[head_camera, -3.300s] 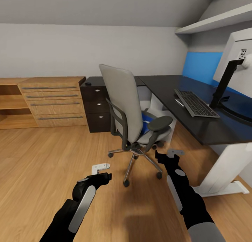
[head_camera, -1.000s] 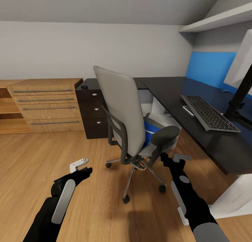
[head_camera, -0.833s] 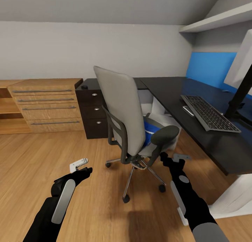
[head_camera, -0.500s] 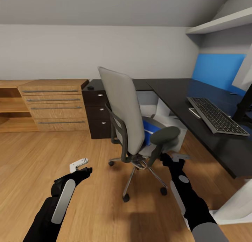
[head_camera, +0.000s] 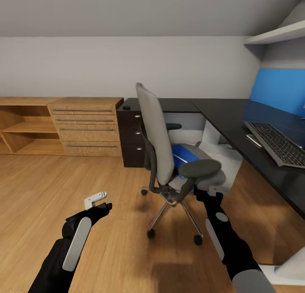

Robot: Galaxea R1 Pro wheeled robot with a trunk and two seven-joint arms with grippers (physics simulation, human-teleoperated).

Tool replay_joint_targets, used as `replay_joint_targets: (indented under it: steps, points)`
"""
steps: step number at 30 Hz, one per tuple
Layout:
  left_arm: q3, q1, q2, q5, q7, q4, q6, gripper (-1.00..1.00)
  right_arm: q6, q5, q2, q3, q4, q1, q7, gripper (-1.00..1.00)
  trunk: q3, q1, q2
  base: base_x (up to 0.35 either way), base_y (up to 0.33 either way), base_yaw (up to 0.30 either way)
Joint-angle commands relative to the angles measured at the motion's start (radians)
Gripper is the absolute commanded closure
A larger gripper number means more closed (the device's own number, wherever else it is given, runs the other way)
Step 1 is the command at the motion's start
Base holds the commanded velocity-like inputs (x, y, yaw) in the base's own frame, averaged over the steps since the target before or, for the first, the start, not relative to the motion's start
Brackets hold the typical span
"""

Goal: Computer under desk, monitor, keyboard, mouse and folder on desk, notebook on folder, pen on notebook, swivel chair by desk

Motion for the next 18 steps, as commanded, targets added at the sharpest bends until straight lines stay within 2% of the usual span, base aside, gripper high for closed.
replay_joint_targets:
  steps: [1, 18]
  points:
    - [-0.001, -0.001, 0.000, 0.010, 0.010, -0.001, 0.002, -1.00, 0.005, -0.007, 0.000, 0.002, -0.002, 0.000, -0.004, -1.00, 0.000, 0.000, 0.000, 0.000, 0.000, 0.195]
    - [-0.007, -0.001, 0.000, 0.010, 0.011, 0.009, 0.000, -1.00, 0.005, -0.010, 0.016, 0.006, 0.005, 0.000, -0.004, -1.00, 0.021, 0.000, 0.000, 0.000, 0.000, 0.198]
